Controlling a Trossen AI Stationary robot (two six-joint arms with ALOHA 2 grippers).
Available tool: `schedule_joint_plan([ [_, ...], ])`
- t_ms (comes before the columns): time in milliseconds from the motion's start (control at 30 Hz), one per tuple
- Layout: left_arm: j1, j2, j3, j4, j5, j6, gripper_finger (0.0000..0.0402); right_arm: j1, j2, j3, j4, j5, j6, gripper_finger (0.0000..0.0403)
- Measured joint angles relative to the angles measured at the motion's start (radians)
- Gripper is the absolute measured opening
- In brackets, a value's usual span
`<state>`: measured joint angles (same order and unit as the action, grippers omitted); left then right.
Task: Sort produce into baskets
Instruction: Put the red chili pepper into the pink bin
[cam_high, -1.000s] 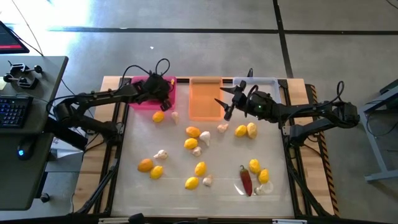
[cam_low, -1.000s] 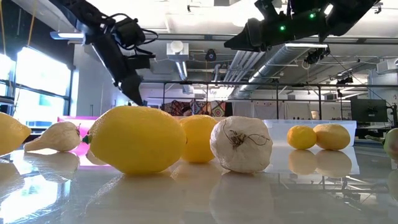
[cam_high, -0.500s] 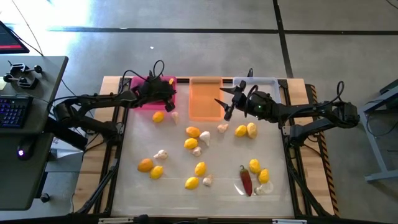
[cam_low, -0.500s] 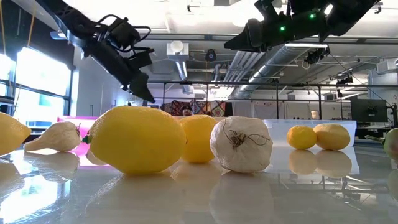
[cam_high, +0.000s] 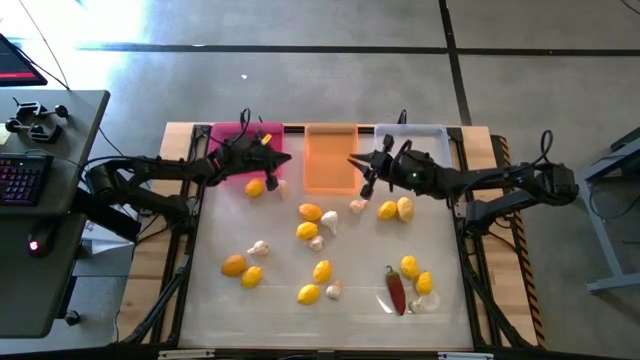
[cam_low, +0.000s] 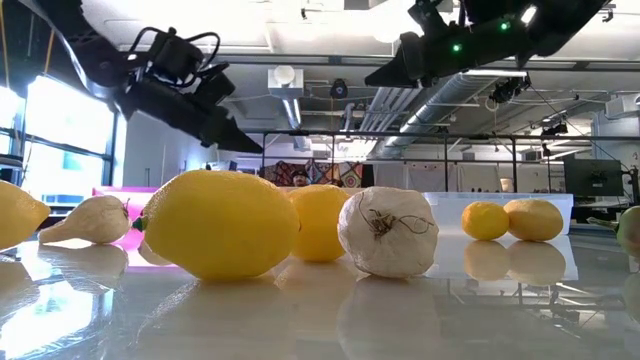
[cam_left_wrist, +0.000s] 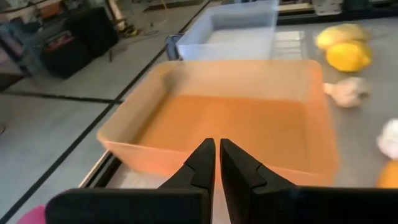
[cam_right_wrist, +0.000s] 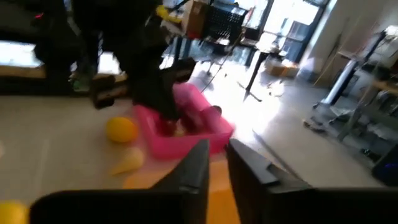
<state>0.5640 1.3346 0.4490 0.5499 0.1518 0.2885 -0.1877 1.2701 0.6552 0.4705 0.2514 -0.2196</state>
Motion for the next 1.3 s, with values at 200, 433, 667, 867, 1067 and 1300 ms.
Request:
schedule_joint_plan([
  [200, -0.036, 0.0, -0.013, 0.029, 0.004, 0.02, 0.0011, 0.071, 0.0, 0.0, -0.195, 0.008, 0.122, 0.0006],
  [433, -0.071, 0.0, -0.013, 0.032, 0.004, 0.021, 0.0011, 0.171, 0.0, 0.07, -0.513, 0.034, 0.337, 0.0038],
  [667, -0.083, 0.0, -0.012, 0.044, 0.003, 0.035, 0.0011, 0.277, 0.0, 0.233, -1.035, -0.022, 0.663, 0.0088],
  [867, -0.083, 0.0, -0.012, 0.043, -0.006, 0.07, 0.0011, 0.34, 0.0, 0.248, -1.145, -0.174, 0.876, 0.0141],
  [1067, -0.082, 0.0, -0.012, 0.043, -0.007, 0.089, 0.0011, 0.43, 0.002, 0.248, -1.173, -0.251, 0.983, 0.0173],
  [1300, -0.08, 0.0, -0.012, 0.049, -0.007, 0.1, 0.0011, 0.521, 0.08, 0.248, -1.16, -0.257, 1.023, 0.0169],
])
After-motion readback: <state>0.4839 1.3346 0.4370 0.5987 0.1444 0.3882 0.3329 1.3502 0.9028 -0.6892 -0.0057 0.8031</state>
